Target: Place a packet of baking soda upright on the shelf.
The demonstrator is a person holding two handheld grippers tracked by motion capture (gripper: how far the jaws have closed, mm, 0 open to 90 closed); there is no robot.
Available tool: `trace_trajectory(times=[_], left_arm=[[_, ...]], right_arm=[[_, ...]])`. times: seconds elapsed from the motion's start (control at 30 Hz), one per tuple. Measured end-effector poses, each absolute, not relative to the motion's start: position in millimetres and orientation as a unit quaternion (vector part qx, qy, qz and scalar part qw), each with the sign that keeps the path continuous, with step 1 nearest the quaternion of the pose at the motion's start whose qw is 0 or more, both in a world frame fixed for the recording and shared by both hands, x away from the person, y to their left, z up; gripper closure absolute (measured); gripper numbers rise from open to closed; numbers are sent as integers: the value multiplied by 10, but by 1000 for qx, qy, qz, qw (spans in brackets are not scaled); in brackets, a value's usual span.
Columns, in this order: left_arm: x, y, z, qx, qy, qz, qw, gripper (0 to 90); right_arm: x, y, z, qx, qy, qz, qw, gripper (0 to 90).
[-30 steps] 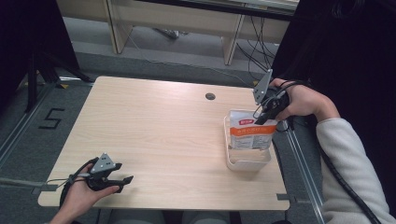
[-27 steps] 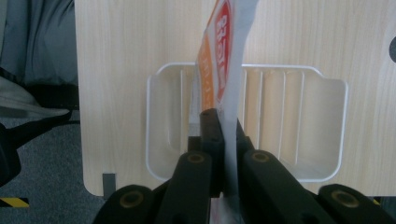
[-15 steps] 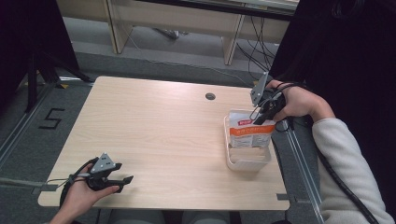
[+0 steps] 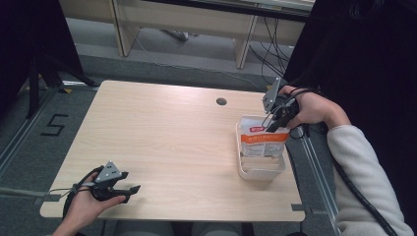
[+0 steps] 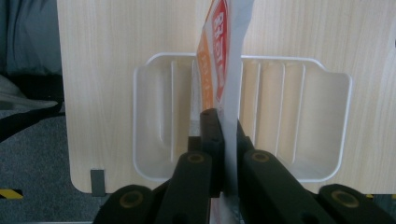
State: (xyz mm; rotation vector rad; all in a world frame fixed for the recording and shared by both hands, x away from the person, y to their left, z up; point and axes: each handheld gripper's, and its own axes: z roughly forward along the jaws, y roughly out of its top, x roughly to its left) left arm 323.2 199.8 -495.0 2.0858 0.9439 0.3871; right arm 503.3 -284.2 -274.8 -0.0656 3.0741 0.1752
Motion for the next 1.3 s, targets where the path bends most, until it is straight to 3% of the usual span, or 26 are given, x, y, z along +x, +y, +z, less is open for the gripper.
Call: trace_trajectory(times=[1.3], left_arm=[[3231, 1999, -4950, 824, 373, 153, 398, 327]], right_arm=[[5053, -2803, -2828, -35, 997, 45, 43, 900]])
